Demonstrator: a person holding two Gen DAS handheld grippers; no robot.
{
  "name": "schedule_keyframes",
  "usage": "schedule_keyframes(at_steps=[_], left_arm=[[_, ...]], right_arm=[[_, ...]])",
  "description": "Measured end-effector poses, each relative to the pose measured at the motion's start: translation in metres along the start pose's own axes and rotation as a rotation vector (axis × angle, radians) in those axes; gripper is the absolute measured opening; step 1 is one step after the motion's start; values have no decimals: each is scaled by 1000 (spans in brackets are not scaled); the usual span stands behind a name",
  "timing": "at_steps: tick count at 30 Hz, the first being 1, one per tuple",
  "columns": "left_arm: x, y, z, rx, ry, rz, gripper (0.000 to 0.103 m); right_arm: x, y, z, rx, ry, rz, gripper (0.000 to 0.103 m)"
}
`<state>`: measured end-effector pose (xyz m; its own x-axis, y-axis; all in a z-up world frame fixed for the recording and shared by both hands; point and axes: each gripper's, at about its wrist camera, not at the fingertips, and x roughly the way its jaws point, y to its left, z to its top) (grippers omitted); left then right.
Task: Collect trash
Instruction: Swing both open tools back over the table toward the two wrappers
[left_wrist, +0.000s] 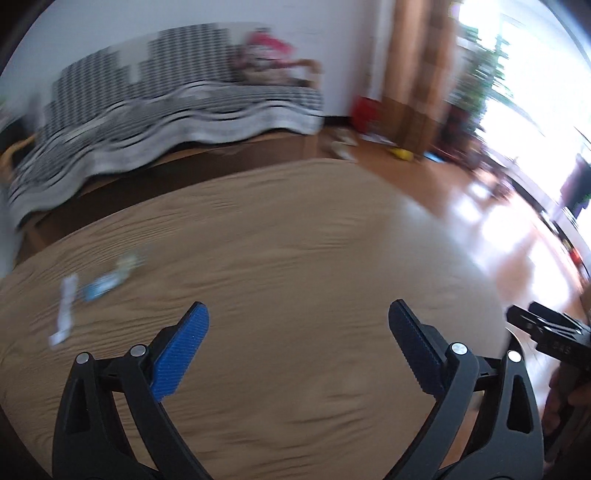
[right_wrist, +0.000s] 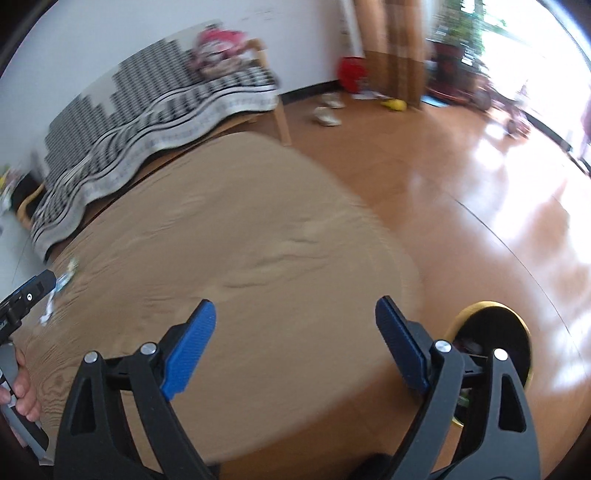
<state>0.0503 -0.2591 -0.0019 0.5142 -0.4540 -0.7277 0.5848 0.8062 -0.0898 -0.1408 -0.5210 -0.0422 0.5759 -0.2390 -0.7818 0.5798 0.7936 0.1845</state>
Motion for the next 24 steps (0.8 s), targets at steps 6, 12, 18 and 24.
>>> schedule_keyframes(at_steps=[6, 12, 18, 24], left_arm=[[-15, 120, -14, -125, 0, 157, 95], [-7, 211, -33, -229, 32, 270, 95], [23, 251, -43, -299, 77, 315, 95], [48, 264, -46, -284, 117, 317, 72]], right_arm=[[30, 121, 6, -163, 26, 76, 86], [59, 206, -3, -275, 59, 128, 86], [79, 248, -12, -304, 87, 162, 86], [98, 279, -16, -325, 110, 190, 86]])
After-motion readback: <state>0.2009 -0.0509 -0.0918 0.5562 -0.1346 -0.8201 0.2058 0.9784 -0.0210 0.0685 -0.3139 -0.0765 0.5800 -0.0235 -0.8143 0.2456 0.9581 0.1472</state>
